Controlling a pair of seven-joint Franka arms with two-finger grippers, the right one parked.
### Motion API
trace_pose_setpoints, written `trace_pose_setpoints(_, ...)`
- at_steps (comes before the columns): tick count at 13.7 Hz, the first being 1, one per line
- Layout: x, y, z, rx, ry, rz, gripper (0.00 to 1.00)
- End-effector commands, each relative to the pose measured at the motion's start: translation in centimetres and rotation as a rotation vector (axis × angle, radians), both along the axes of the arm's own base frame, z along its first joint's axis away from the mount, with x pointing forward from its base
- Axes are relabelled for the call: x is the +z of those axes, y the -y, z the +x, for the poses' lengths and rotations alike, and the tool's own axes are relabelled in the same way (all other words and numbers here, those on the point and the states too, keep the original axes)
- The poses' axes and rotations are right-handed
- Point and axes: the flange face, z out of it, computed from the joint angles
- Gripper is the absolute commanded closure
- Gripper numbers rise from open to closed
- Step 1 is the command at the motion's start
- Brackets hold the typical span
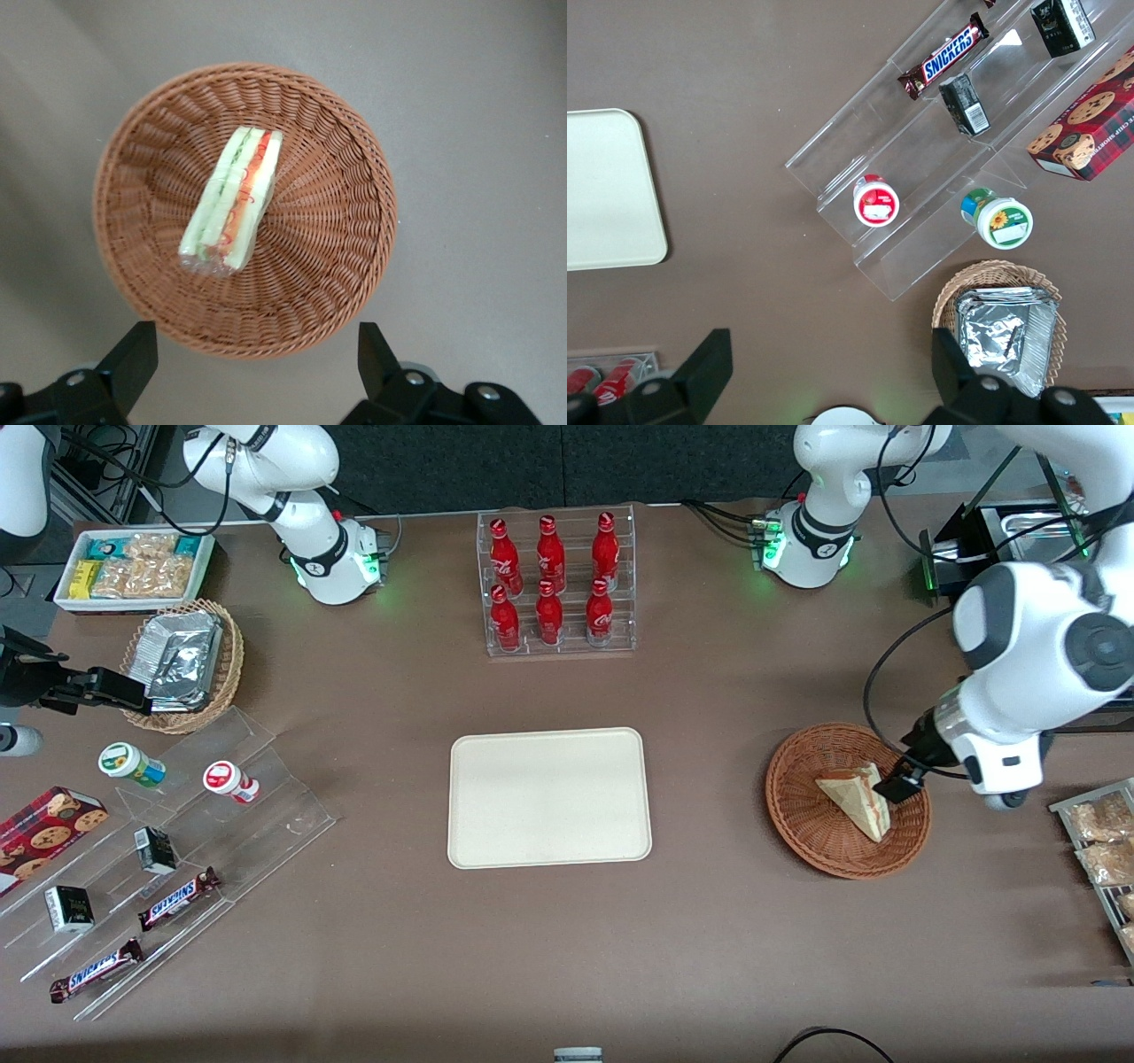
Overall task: Place sandwich from basket to tray
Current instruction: 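Lower the open left gripper onto the sandwich's crust edge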
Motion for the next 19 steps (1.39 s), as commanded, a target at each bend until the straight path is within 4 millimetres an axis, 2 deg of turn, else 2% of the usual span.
trace_pose_setpoints(1,-2.9,0.4,-1.9,0.020,0.022,0.026,0.00)
trace_pose_setpoints(5,-5.7,0.2,-3.1,-0.023,0.005,0.079,0.00)
trace_pose_setpoints(9,-8.5,0.0,-2.6,-0.084,-0.003,0.111,0.00)
trace_pose_setpoints(13,-9.0,-0.3,-1.8,-0.103,-0.004,0.124,0.00)
trace_pose_setpoints(19,-11.5,-0.6,-1.7,-0.134,-0.011,0.134,0.00)
